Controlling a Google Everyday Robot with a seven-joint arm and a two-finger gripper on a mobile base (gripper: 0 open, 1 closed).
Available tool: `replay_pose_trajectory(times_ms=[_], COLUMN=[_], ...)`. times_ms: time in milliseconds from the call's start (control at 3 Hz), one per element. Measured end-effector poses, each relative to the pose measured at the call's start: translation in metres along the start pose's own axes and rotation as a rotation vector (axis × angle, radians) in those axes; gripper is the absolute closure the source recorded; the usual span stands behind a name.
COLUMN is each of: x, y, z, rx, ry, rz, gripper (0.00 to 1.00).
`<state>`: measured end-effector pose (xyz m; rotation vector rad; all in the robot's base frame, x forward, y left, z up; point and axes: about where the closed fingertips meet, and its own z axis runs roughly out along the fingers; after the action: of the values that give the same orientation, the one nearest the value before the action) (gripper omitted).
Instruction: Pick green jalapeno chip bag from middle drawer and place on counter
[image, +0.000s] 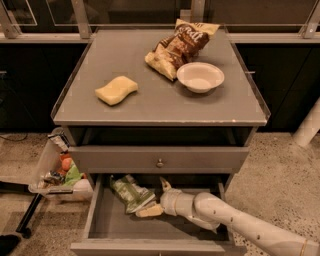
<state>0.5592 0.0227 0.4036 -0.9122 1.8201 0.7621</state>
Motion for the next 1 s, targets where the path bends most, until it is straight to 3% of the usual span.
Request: replay_pose_trajectory(times_ms=[1000], x=[0.0], y=[0.038], z=[0.033], rx=[0.054], ry=[-0.018], rz=[0.143], gripper=[0.0])
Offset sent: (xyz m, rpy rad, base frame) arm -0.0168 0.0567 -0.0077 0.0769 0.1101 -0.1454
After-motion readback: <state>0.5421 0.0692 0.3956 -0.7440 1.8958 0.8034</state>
